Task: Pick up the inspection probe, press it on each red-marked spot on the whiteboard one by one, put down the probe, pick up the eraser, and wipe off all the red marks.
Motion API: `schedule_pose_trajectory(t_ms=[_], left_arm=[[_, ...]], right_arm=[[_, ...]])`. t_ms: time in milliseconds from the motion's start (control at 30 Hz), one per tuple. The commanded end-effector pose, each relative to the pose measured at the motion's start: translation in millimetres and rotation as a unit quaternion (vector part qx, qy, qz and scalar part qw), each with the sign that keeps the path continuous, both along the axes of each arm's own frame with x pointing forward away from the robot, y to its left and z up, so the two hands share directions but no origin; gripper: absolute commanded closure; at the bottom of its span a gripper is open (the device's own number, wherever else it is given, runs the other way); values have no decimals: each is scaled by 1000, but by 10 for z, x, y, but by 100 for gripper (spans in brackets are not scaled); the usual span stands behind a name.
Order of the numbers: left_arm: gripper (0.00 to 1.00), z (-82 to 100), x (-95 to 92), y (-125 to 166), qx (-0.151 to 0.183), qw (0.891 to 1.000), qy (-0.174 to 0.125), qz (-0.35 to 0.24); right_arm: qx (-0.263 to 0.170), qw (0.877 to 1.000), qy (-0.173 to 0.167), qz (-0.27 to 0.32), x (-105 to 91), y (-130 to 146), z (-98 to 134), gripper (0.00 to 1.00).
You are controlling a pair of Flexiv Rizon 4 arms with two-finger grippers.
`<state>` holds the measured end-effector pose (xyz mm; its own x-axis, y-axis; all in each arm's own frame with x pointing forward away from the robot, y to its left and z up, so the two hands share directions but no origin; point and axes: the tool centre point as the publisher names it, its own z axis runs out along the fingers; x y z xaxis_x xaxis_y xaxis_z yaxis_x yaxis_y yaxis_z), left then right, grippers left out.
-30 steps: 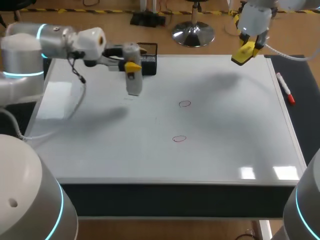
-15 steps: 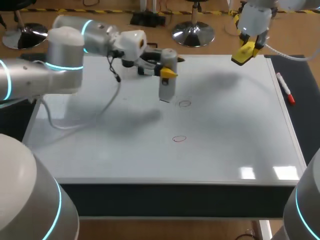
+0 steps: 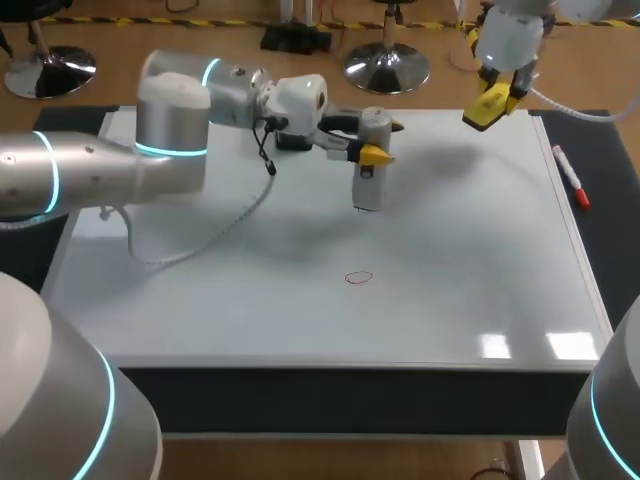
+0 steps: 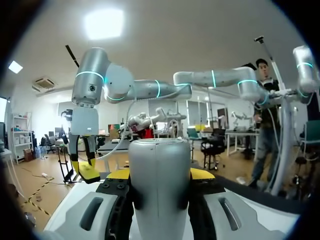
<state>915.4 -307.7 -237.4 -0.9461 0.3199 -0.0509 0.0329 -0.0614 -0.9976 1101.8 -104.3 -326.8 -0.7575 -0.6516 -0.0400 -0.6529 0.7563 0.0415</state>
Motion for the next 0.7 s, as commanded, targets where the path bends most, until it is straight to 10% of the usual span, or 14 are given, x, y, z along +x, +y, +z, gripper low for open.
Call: schedule_pose_trajectory(t_ms=[33,700], left_arm=[[100,-26,-39,-86,-5,1000,-4,30],[100,-278,201,-175,-18,997,14,70]], right_arm=[[-2,1000,2,1,11,-6,13,100],[-2,1000,2,1,11,-6,13,100]])
